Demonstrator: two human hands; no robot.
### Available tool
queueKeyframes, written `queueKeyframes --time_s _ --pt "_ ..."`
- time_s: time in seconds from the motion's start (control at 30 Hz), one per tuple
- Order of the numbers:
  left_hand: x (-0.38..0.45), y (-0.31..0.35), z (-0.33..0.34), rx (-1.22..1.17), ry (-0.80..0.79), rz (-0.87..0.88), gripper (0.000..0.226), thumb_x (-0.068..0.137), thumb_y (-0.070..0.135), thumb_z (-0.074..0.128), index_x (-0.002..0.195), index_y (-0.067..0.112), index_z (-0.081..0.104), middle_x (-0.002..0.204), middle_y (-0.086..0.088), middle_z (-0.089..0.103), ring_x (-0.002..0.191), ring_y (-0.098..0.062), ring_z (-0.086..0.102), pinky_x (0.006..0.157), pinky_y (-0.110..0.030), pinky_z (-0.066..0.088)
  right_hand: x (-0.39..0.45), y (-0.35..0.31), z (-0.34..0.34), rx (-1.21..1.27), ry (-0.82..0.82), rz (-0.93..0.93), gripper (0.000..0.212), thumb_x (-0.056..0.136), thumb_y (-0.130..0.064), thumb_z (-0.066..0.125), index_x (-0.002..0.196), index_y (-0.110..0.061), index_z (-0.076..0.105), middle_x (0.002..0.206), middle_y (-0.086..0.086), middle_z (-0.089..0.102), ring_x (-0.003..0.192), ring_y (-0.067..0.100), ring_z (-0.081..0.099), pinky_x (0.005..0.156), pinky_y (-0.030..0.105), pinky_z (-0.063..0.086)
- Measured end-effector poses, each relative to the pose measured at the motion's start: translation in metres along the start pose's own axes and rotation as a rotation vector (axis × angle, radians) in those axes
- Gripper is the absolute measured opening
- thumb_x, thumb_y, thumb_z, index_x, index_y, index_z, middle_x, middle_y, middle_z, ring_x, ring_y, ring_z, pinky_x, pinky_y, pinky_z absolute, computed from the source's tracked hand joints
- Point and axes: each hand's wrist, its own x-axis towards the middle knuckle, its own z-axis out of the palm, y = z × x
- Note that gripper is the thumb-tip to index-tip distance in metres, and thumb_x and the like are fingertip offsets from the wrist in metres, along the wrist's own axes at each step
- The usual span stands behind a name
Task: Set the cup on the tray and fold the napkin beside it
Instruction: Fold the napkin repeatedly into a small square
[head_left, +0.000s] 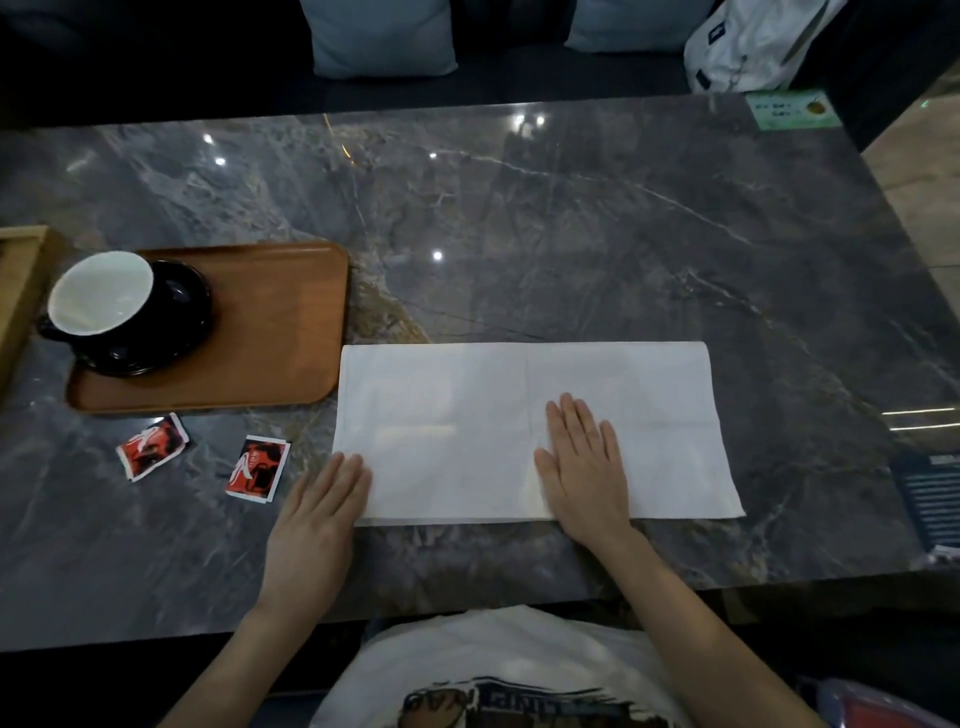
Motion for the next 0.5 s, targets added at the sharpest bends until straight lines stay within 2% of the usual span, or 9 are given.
queueKeyframes --time_s 0.1,0.2,0.3,0.37,0.43,0.5 --pt "-0.004 -0.002 0.010 0.014 0.000 -0.014 0.047 0.073 0.005 0.035 0.110 0.000 0.064 0.119 -0.018 0.064 0.113 -0.032 0.058 0.111 -0.028 0.013 -0.002 0.002 0.001 -0.029 -0.012 -0.016 0.064 0.090 -0.045 0.010 0.147 -0.015 0.012 0.154 -0.001 0.004 0.141 0.012 0.001 0.113 0.030 -0.012" --pt "0.004 0.000 0.008 0.012 0.001 -0.021 0.046 0.075 0.010 0.035 0.106 -0.001 0.067 0.115 -0.016 0.067 0.107 -0.032 0.063 0.107 -0.030 0.022 0.002 0.003 -0.002 -0.078 -0.021 0.031 0.060 0.095 -0.046 0.013 0.146 -0.014 0.020 0.153 0.004 0.019 0.143 0.018 0.014 0.113 0.033 -0.007" --pt "0.006 0.005 -0.007 -0.043 -0.006 -0.122 0.044 0.079 0.020 0.036 0.097 0.002 0.071 0.107 -0.014 0.071 0.104 -0.031 0.065 0.095 -0.036 0.035 0.000 0.001 -0.003 -0.097 -0.034 0.041 0.062 0.096 -0.047 0.006 0.144 -0.013 0.023 0.151 0.007 0.030 0.139 0.019 0.015 0.112 0.037 -0.001" --pt "0.014 0.014 -0.013 -0.118 0.007 -0.167 0.043 0.081 0.023 0.036 0.096 0.003 0.070 0.107 -0.016 0.070 0.104 -0.034 0.064 0.090 -0.039 0.043 -0.003 0.000 -0.003 -0.104 -0.010 0.031 0.061 0.096 -0.047 0.009 0.143 -0.013 0.028 0.149 0.009 0.035 0.138 0.022 0.021 0.113 0.039 0.005" --pt "0.034 0.031 -0.012 -0.141 -0.007 -0.139 0.044 0.081 0.025 0.035 0.103 0.004 0.066 0.114 -0.018 0.066 0.108 -0.035 0.062 0.092 -0.038 0.039 -0.002 -0.003 -0.006 -0.091 0.021 0.024 0.058 0.094 -0.045 0.020 0.139 -0.013 0.037 0.145 0.010 0.043 0.136 0.026 0.035 0.115 0.042 0.016" --pt "0.065 0.056 -0.009 -0.194 -0.069 -0.085 0.051 0.085 0.028 0.029 0.121 0.008 0.057 0.132 -0.015 0.055 0.122 -0.031 0.052 0.106 -0.033 0.031 0.005 -0.007 -0.012 -0.061 0.036 0.035 0.055 0.090 -0.040 0.027 0.133 -0.012 0.046 0.138 0.011 0.052 0.127 0.029 0.048 0.109 0.045 0.030"
